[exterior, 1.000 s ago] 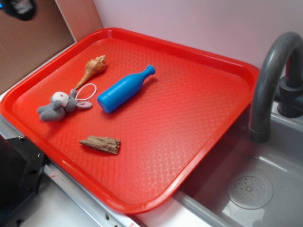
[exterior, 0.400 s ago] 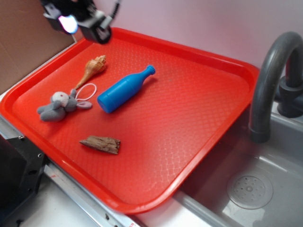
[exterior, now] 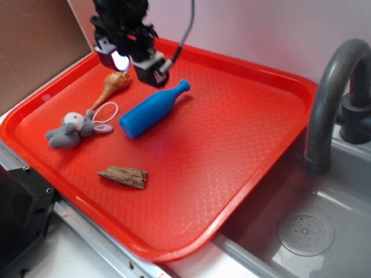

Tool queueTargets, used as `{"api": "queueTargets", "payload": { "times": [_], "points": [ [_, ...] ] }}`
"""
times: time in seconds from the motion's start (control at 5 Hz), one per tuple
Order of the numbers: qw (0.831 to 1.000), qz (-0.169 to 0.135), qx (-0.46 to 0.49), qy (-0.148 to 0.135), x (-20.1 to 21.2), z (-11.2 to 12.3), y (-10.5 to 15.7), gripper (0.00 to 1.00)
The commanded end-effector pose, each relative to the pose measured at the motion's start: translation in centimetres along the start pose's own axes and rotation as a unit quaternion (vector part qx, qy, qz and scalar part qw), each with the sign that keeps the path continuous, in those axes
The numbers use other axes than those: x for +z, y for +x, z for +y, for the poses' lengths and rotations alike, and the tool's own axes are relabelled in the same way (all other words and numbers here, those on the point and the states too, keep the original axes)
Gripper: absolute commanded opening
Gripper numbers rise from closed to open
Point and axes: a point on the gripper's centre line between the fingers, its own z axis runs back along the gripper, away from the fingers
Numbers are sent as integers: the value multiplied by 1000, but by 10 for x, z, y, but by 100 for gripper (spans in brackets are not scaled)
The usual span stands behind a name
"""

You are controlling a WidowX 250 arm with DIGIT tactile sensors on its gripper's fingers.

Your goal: Grab the blue bottle.

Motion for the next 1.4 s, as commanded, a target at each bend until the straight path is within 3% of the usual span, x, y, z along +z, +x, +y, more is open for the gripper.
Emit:
{"api": "queueTargets", "payload": {
  "times": [0.0,0.2,0.4,0.6,0.8,1.0,1.2],
  "points": [
    [999,22,-31,-8,-29,5,15,100],
    [997,45,-47,-33,-42,9,17,100],
    [997,54,-51,-26,-51,14,20,100],
    [997,55,-56,-24,-53,15,22,0],
    [997,56,-55,-19,-55,15,21,0],
    [998,33,-58,-9,-44,18,23,0],
    [996,-22,-89,-2,7,28,33,0]
  ]
}}
